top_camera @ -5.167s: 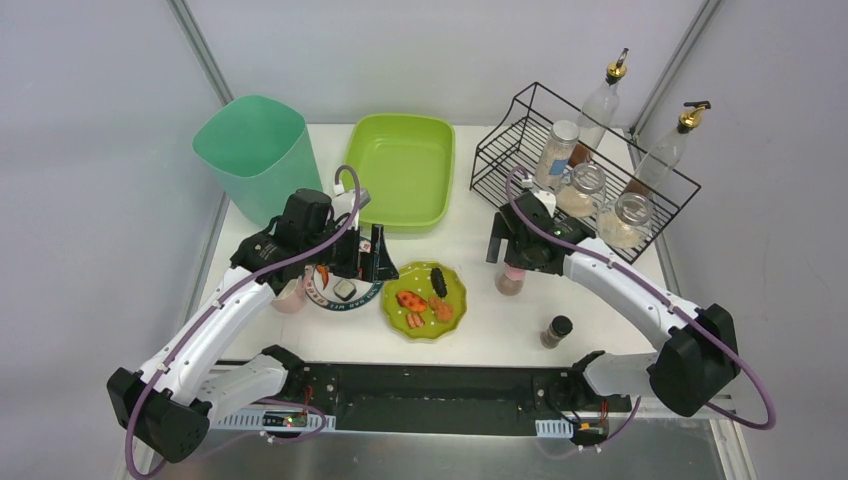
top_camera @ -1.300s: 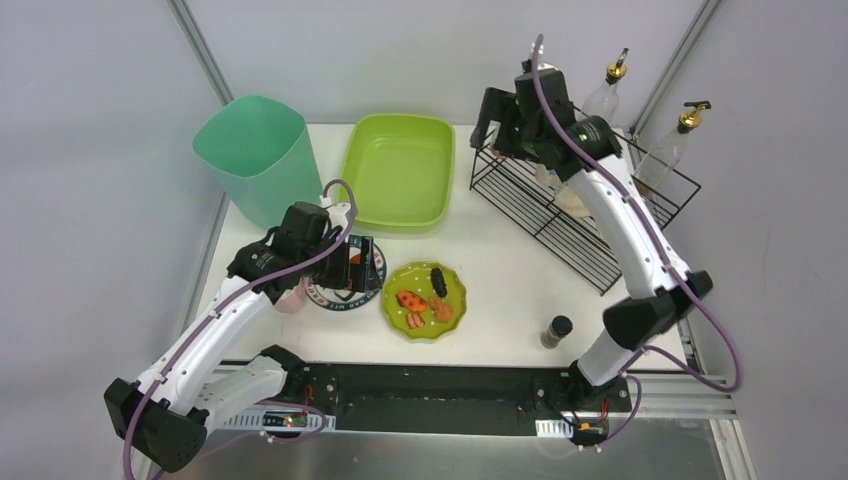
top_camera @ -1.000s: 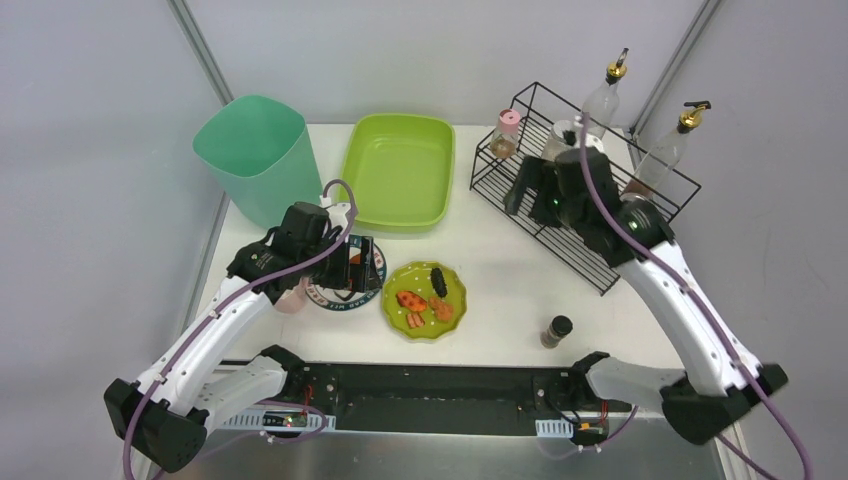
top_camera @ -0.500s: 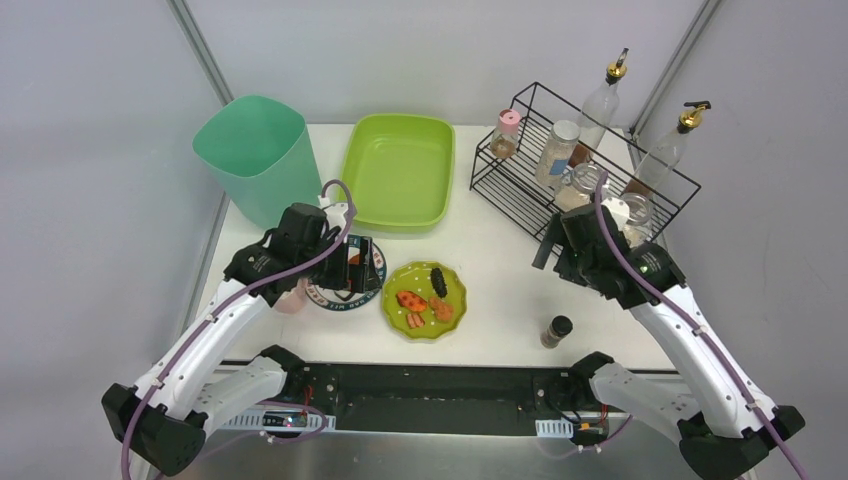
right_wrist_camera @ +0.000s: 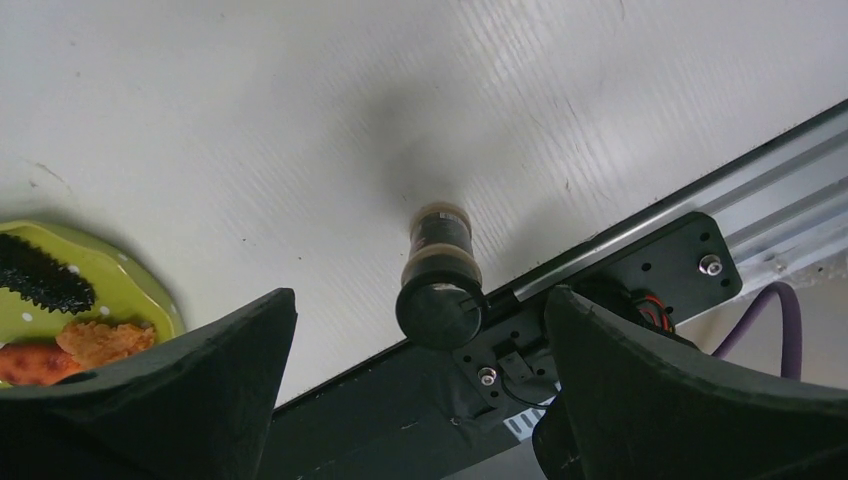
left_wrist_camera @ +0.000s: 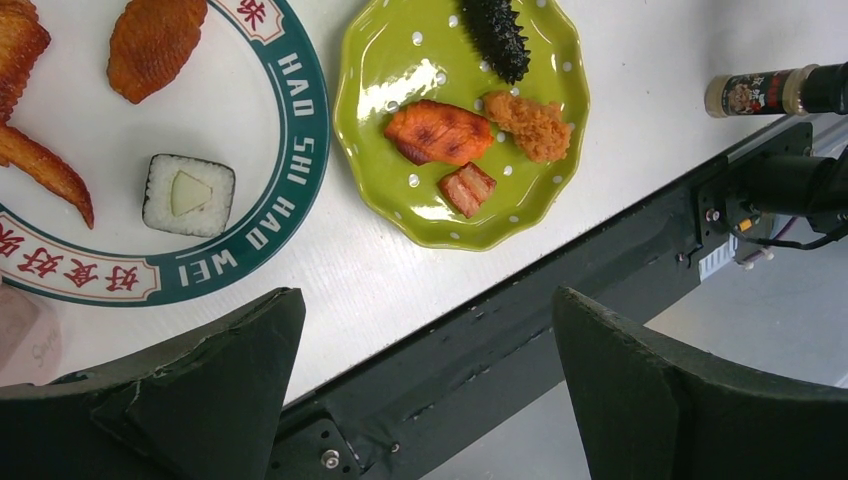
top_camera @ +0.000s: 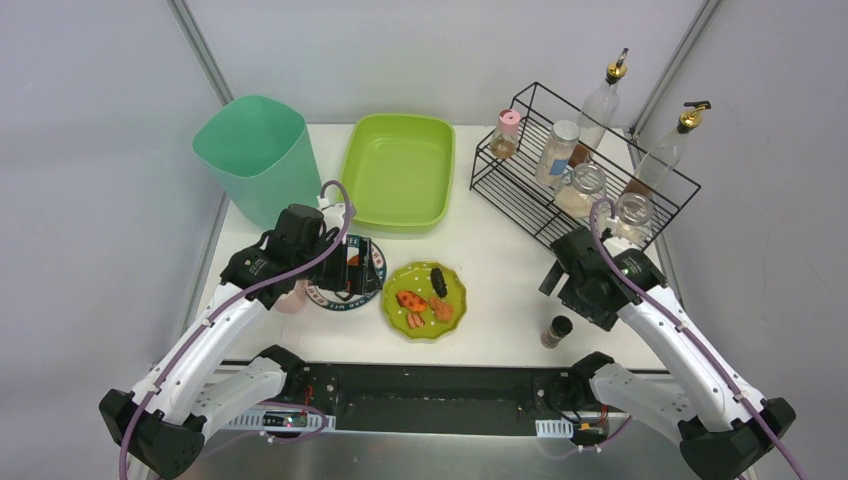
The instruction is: Clear the kitchen counter
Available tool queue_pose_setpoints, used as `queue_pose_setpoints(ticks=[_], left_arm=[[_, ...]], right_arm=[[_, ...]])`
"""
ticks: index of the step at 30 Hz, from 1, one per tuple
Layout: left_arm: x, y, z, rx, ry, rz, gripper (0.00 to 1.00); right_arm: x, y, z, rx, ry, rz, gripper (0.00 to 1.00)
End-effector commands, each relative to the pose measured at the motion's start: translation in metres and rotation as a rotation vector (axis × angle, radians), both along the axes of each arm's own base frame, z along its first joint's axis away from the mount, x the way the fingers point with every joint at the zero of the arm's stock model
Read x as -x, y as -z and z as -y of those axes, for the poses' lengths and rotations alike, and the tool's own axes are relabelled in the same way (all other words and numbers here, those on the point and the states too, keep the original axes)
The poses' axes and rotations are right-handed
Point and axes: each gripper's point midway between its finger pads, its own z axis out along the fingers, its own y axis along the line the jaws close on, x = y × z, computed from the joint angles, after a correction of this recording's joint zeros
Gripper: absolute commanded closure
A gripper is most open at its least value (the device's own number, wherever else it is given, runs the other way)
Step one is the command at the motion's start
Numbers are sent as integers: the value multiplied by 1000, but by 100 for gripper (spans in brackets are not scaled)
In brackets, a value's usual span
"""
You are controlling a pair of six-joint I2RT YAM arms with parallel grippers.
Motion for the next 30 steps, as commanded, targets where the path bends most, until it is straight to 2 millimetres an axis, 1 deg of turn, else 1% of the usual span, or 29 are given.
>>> queue_pose_setpoints(ticks=[1,4,8,13,15,21,23,26,30], left_arm=[[5,-2,0,15,20,-3,0],[5,-2,0,15,20,-6,0],[5,-1,0,13,20,-9,0],[4,0,0,7,18,-11,0],[4,1,0,6,17,-12,0],[3,2,0,2,15,-16,0],[3,2,0,1,16,-19,0],[3,3,0,1,16,-20,0],[3,2,0,2,17,-18,0]], right_arm=[[22,14,2,-43,66,-54,1],[30,26,-3,-70,66,-91,1],[33,37,-11,-119,57,-104,1],[35,46,-11,-109,53,-125,1],[34,49,-12,-114,52,-127,3],[31,54,-13,-111,49,-125,23],[30,55,-14,-111,47,-128,28],[28,52,-15,-108,41,-124,39],[24,46,-12,-87,34,-111,57]])
